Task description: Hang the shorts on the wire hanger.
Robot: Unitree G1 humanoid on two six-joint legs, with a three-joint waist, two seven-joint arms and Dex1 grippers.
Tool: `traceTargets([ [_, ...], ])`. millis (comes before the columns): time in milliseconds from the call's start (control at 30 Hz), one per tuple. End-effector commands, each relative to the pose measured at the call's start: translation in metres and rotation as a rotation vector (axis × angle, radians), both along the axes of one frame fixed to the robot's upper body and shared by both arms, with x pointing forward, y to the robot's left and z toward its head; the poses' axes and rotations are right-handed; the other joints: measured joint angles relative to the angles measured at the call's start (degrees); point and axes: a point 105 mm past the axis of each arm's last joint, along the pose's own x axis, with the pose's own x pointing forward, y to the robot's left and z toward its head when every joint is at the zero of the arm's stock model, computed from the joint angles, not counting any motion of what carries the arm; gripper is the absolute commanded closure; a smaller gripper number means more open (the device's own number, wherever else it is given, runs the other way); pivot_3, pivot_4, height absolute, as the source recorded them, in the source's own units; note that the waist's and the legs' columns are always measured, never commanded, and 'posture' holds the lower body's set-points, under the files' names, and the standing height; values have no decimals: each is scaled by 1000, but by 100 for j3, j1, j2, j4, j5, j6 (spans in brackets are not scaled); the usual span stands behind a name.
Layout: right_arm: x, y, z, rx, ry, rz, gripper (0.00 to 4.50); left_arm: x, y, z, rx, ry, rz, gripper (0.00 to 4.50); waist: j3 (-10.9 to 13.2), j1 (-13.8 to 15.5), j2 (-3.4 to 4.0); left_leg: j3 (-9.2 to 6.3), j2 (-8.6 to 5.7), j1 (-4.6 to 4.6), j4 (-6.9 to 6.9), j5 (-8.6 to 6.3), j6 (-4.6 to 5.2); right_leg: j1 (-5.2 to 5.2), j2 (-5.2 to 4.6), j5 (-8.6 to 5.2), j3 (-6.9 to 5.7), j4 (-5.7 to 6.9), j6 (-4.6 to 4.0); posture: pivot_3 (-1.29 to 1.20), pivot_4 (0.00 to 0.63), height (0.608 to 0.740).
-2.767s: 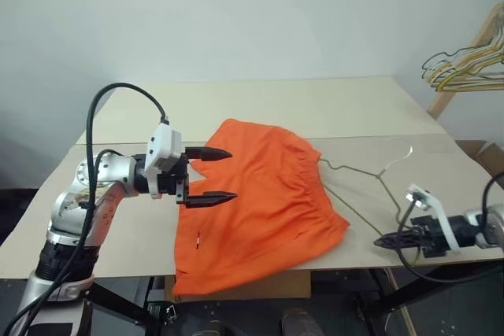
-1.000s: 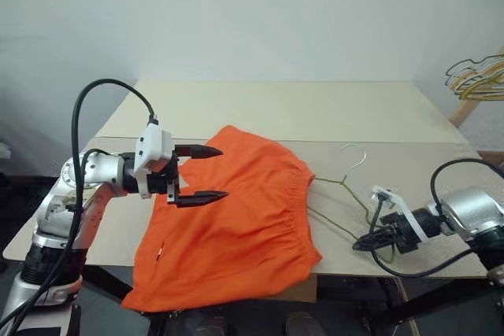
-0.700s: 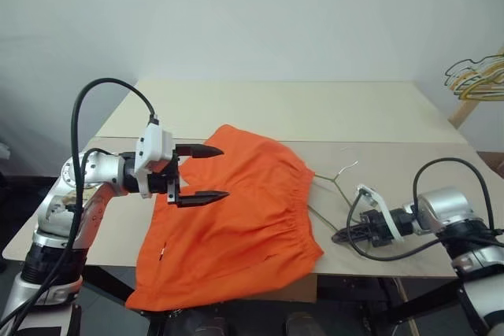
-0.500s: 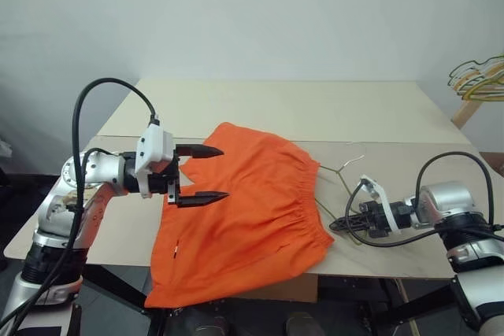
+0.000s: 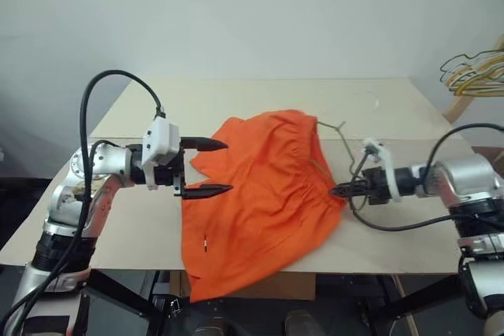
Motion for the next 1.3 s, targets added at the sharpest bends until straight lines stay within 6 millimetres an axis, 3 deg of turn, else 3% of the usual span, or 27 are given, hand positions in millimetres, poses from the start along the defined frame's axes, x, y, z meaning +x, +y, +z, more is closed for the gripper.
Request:
traceTargets([
  [33, 5, 9, 30, -186, -292, 144, 4500, 11, 9, 23, 17, -106, 23, 32, 0, -18, 0, 0, -1, -2, 0, 0, 0, -1, 0, 0, 0, 0, 0, -186, 0, 740],
  [267, 9, 33, 59, -433, -593, 386, 4500, 43, 36, 61, 119, -275, 92, 32, 1, -194, 1, -1, -2, 5, 1, 1, 0, -7, 1, 0, -4, 1, 1, -205, 0, 740],
  [400, 4, 46, 65, -476, -606, 478, 4500, 53, 36, 65, 200, -326, 56, 32, 1, -335, 1, -3, -3, 3, -7, 1, 0, 0, -3, -2, -6, -4, 4, -217, 0, 740],
  [500, -1, 53, 69, -480, -608, 536, 4500, 59, 30, 59, 245, -333, 10, 32, 1, -390, 1, -4, -6, 1, -7, 1, 0, 0, -6, -3, -7, -4, 5, -224, 0, 740],
  [667, -3, 60, 76, -509, -596, 593, 4500, 64, 9, 26, 393, -286, -138, 32, 1, -488, 1, -8, -5, 1, -6, 1, 1, 3, -5, -3, -11, -2, 6, -250, 0, 740],
  [867, -5, 61, 77, -525, -580, 613, 4500, 73, 5, -8, 585, -247, -176, 32, 1, -686, 0, -12, -5, -4, -16, 1, 1, -6, -6, -6, -12, 2, 10, -264, 0, 740],
  [967, -7, 61, 80, -525, -576, 615, 4500, 80, 3, -13, 595, -254, -140, 603, 1, -789, 0, -12, -5, -3, -16, 1, 1, -6, -6, -6, -12, 2, 11, -283, 0, 740],
  [1300, -9, 64, 82, -511, -569, 604, 4500, 84, -2, -9, 523, -257, -116, 3911, 1, -968, 0, -17, -6, -5, -22, 1, 2, -8, -10, -11, -15, 4, 18, -293, 0, 740],
])
